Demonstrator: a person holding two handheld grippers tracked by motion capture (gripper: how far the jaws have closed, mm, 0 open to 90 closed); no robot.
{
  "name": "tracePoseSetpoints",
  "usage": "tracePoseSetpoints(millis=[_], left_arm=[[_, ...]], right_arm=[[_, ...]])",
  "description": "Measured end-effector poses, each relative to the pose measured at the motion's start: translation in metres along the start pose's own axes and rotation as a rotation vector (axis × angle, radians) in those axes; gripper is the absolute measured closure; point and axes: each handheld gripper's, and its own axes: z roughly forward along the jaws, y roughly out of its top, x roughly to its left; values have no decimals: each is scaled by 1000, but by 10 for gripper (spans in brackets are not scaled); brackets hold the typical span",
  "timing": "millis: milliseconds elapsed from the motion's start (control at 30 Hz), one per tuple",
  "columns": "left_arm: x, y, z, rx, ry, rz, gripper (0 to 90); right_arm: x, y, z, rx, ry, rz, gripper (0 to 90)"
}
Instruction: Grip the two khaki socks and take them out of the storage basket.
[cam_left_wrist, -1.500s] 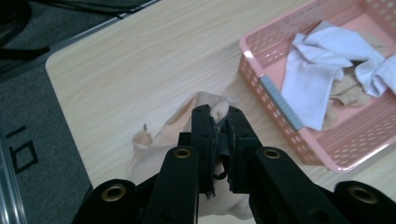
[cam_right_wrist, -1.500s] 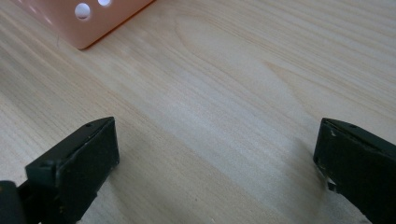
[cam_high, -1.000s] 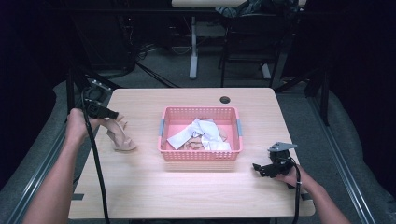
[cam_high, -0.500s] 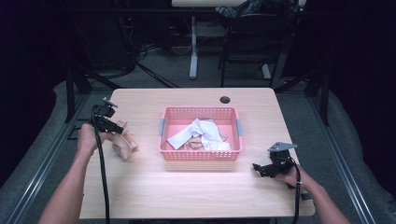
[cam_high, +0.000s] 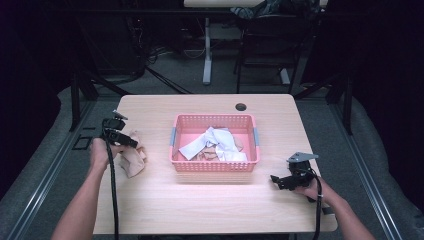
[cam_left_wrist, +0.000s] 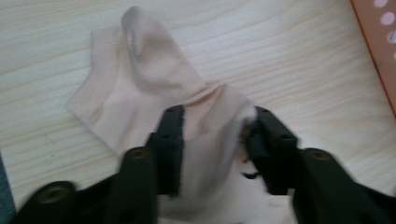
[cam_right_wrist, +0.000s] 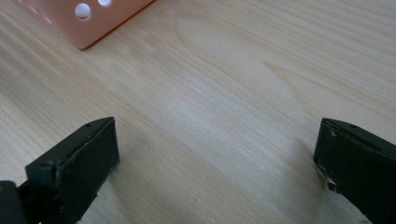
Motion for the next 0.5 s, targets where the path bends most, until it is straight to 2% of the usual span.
tracePoseSetpoints(millis=[67, 167, 233, 333, 433, 500], left_arm=[[0, -1, -6, -19, 18, -1, 313], [-1, -4, -18, -46, 23, 7, 209], [-1, -7, -27, -82, 21, -1, 168], [-1, -13, -41, -126, 16, -4, 153], [-4, -22, -53, -147, 13, 6, 129], [-8, -30, -59, -169, -5, 10, 78]], right_arm=[[0, 0, 0, -1, 0, -1, 0], [0, 0, 0, -2, 0, 0, 0], [0, 0, 0, -1, 0, -1, 0], [0, 0, 0, 0, -1, 0, 0], [0, 0, 0, 0, -1, 0, 0], [0, 0, 0, -1, -1, -1, 0]])
